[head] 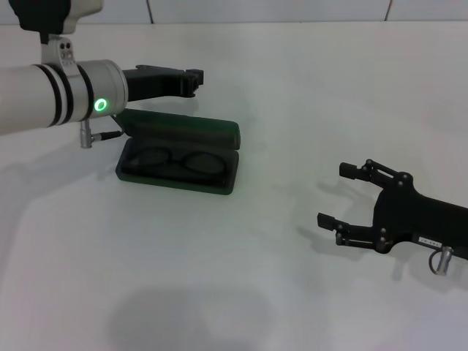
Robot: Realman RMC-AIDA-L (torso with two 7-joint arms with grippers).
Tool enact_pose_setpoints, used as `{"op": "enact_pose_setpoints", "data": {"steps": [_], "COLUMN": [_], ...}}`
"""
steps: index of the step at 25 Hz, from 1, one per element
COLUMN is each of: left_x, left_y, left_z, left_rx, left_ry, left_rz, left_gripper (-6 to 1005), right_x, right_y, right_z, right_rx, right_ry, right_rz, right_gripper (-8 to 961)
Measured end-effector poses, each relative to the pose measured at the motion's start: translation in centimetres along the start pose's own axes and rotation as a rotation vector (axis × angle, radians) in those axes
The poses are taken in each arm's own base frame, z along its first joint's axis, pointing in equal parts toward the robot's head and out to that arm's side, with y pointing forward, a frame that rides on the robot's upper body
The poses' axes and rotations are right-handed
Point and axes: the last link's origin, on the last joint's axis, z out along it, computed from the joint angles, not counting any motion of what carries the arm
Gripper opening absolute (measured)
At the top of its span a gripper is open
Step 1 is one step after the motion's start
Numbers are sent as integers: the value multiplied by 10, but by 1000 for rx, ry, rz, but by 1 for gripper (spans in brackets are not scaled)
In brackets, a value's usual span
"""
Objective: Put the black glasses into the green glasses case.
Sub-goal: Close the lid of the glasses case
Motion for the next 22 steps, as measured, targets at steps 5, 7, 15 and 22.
{"op": "enact_pose_setpoints", "data": {"steps": [5, 7, 15, 22], "left_x": [-7, -12, -22, -20], "left_y": [-3, -6, -12, -17], "left_z": [-3, -6, -11, -7], "left_rx": [5, 10, 18, 38], "left_ry": [-3, 1, 29, 60], "left_rz": [-33, -34, -12, -43], "left_gripper": [23, 23, 22, 22], "right_x": [2, 3, 2, 2], "right_y": [1, 1, 0, 0], "right_z": [-1, -1, 0, 1], "right_rx": [7, 8, 9, 5], "right_ry": [3, 4, 6, 6], "right_rz": [10, 11, 11, 8], "right_gripper": [787, 836, 884, 884]}}
